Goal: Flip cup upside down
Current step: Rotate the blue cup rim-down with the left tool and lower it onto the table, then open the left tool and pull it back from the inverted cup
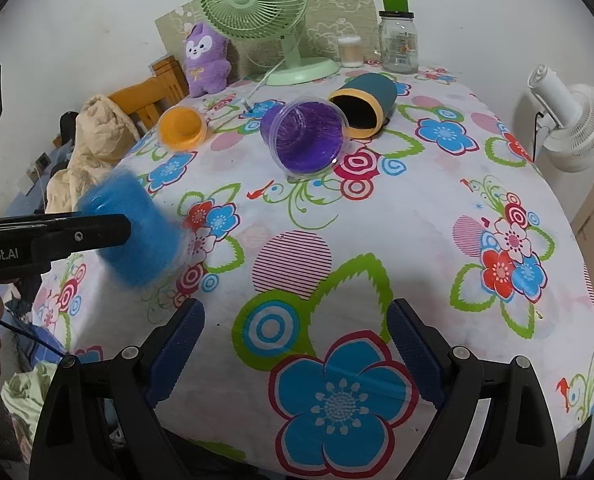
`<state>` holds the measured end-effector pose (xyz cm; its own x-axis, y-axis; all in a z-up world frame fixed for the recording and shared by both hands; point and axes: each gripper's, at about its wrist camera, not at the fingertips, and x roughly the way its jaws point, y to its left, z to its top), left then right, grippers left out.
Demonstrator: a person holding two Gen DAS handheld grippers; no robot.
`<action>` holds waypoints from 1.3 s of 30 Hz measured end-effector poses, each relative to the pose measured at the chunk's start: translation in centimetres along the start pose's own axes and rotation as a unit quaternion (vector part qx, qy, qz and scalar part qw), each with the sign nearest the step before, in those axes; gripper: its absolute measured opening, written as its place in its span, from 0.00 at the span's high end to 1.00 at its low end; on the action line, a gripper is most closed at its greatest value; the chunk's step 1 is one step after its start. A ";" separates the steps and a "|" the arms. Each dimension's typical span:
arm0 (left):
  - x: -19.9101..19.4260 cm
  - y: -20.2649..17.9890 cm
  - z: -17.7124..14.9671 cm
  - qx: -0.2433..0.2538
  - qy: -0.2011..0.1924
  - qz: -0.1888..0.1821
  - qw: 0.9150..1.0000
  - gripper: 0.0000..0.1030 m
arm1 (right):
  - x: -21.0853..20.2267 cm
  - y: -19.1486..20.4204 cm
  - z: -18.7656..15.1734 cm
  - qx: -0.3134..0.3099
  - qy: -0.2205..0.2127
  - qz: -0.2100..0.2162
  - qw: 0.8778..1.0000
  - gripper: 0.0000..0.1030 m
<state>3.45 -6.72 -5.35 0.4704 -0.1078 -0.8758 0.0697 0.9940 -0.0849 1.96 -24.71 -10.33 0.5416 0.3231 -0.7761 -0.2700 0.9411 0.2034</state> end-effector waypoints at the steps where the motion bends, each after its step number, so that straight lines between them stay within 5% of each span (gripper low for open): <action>1: 0.0 0.0 0.0 0.000 0.001 0.000 1.000 0.46 | 0.0 0.0 0.0 -0.001 0.000 0.000 1.000 0.09; 25: -2.6 0.3 -0.8 -0.007 -0.030 -0.008 0.999 0.16 | -1.3 1.3 0.8 -0.022 -0.014 -0.006 1.000 0.09; 39: -7.6 1.7 -1.5 -0.042 -0.142 -0.001 0.989 0.07 | -6.3 4.8 4.6 -0.055 -0.098 -0.015 0.994 0.09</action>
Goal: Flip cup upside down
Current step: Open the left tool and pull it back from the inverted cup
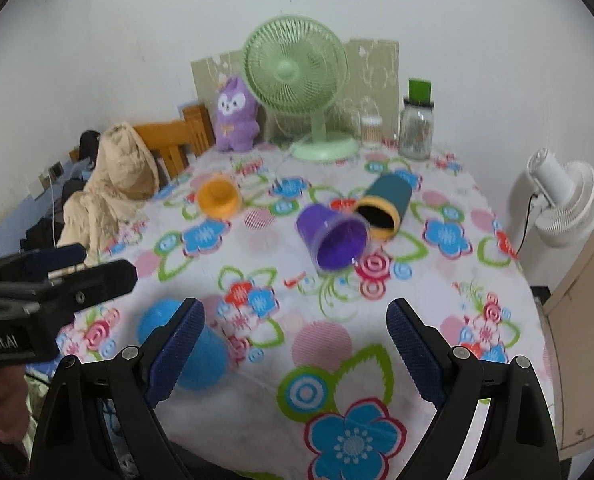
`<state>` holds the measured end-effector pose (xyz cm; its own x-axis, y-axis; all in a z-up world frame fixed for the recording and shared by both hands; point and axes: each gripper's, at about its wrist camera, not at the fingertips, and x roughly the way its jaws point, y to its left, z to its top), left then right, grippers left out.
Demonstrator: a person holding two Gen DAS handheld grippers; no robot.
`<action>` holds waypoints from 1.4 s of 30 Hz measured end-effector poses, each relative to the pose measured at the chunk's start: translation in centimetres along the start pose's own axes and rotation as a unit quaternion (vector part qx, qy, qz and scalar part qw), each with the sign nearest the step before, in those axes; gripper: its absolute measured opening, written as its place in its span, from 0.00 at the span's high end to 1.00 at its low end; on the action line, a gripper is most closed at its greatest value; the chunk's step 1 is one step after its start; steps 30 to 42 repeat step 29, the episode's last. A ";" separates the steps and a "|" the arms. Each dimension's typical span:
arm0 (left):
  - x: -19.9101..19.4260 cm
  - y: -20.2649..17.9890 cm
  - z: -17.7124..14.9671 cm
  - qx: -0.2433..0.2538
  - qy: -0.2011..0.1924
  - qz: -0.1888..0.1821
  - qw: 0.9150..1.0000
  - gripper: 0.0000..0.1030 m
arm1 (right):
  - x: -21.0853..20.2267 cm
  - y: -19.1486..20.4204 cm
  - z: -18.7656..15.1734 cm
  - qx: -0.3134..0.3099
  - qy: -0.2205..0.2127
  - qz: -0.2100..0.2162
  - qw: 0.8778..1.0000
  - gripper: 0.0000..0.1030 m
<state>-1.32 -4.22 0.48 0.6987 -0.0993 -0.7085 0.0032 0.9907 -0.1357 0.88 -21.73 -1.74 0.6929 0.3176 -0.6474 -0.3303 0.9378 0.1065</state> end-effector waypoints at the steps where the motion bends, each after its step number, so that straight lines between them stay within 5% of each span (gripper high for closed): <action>1: -0.3 0.1 0.0 -0.003 -0.006 -0.001 1.000 0.06 | -0.4 0.2 0.3 0.000 -0.007 -0.001 1.000 0.09; 14: -3.3 2.3 -0.5 -0.036 -0.064 0.000 0.997 0.02 | -2.3 1.6 1.3 -0.003 -0.032 -0.031 0.999 0.03; 42: -3.1 3.1 -0.9 -0.039 -0.062 0.006 0.997 0.02 | -2.5 2.6 1.4 -0.012 -0.035 -0.032 0.999 0.03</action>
